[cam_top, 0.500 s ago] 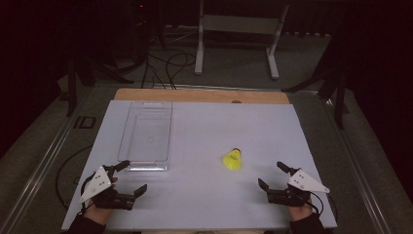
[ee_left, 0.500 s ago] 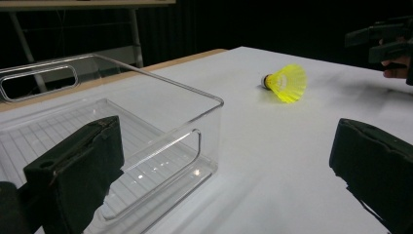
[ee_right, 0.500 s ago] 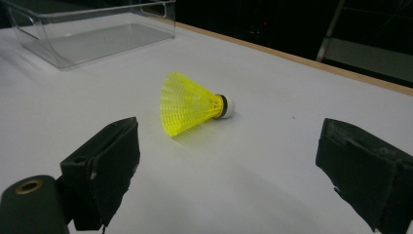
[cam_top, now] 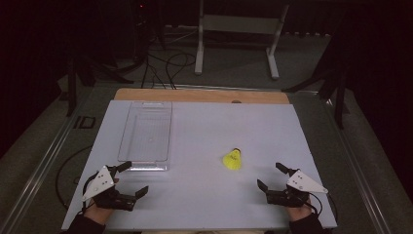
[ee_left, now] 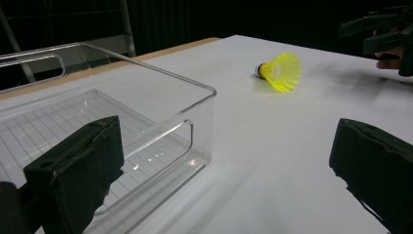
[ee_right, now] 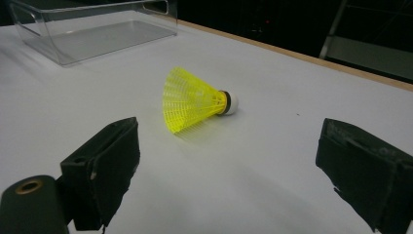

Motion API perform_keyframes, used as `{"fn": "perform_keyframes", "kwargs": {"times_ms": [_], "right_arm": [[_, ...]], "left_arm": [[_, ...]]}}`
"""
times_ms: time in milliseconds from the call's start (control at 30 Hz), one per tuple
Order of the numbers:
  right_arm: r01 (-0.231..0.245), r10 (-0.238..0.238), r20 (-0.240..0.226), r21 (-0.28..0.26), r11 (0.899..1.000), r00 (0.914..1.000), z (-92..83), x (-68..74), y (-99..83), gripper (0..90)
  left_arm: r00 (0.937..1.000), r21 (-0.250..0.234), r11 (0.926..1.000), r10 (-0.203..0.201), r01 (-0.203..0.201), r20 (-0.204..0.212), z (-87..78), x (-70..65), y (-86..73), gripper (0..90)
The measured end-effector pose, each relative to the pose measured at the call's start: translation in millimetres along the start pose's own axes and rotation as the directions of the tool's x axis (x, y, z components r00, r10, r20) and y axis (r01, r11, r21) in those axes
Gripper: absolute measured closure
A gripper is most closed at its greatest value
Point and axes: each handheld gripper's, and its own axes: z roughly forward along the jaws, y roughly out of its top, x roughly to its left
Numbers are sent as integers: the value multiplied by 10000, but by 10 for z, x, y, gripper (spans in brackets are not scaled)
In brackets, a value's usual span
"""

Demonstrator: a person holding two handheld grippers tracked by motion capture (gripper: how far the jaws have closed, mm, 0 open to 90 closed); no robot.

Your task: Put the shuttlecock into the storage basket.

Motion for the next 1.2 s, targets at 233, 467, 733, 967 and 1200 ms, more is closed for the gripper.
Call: {"fn": "perform_keyframes", "kwargs": {"times_ms": [233, 467, 733, 967, 1200], "right_arm": [[8, -7, -17, 57, 10000, 10000, 16, 1, -10, 88], [-48, 49, -53, 109, 9999, 10000, 19, -8, -11, 88], [-80, 80, -115, -31, 10000, 9999, 6, -11, 0, 88], [-99, 98, -156, -50, 9999, 9998, 7, -11, 1, 88], [-139, 137, -158, -98, 9999, 9998, 0, -12, 8, 88]], "left_arm": [[9997, 167, 9998, -123, 119, 200, 20, 6, 14, 0], [9990, 260, 9995, -209, 199, 394, 53, 12, 70, 0], [9979, 340, 9991, -255, 235, 602, 87, 54, 320, 0], [9969, 502, 9986, -198, 160, 756, 151, 67, 568, 0], [9980, 740, 9973, -12, -35, 634, 271, 55, 783, 0]]}}
